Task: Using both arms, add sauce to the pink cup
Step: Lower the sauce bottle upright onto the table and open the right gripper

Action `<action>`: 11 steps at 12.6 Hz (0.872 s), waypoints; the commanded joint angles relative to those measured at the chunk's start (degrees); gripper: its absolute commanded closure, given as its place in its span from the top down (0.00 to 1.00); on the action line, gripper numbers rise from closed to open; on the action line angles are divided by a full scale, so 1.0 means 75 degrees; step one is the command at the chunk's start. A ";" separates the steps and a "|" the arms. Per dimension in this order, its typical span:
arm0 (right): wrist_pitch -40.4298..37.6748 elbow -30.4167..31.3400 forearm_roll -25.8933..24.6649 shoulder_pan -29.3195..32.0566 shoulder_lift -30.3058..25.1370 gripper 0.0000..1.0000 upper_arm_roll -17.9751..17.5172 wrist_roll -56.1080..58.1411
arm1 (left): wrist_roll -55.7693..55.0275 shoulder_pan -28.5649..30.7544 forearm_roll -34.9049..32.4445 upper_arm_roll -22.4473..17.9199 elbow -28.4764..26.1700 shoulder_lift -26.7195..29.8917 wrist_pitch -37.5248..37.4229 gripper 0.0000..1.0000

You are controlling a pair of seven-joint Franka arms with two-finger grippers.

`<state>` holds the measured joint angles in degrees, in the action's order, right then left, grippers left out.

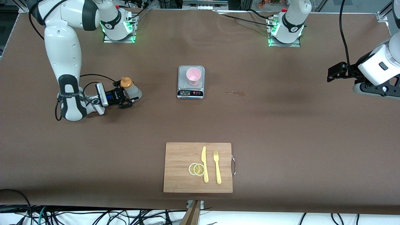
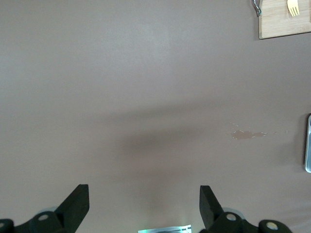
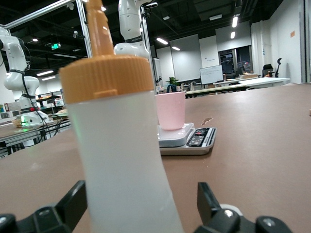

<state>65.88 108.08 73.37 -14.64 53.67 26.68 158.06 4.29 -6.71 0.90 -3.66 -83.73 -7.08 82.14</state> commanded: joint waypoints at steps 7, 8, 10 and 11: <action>-0.1259 -0.2489 -0.2726 0.1728 0.0004 1.00 0.0086 0.0337 | 0.0155 -0.0031 -0.0050 -0.0039 0.0289 -0.0145 -0.0159 1.00; -0.1458 -0.2818 -0.2867 0.1729 -0.0031 1.00 0.0296 0.0127 | 0.0155 -0.0031 -0.0050 -0.0039 0.0475 -0.0239 -0.0159 1.00; -0.1752 -0.3299 -0.2903 0.1683 -0.0206 1.00 0.0637 -0.0540 | 0.0144 -0.0031 -0.0061 -0.0039 0.0536 -0.0263 -0.0159 1.00; -0.1834 -0.3522 -0.2985 0.1682 -0.0311 1.00 0.0708 -0.0949 | 0.0120 -0.0031 -0.0061 -0.0039 0.0547 -0.0263 -0.0159 1.00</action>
<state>53.96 84.76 52.85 -1.96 52.50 31.14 154.08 4.29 -6.70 0.90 -3.68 -82.38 -7.57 82.14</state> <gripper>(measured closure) 0.000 0.000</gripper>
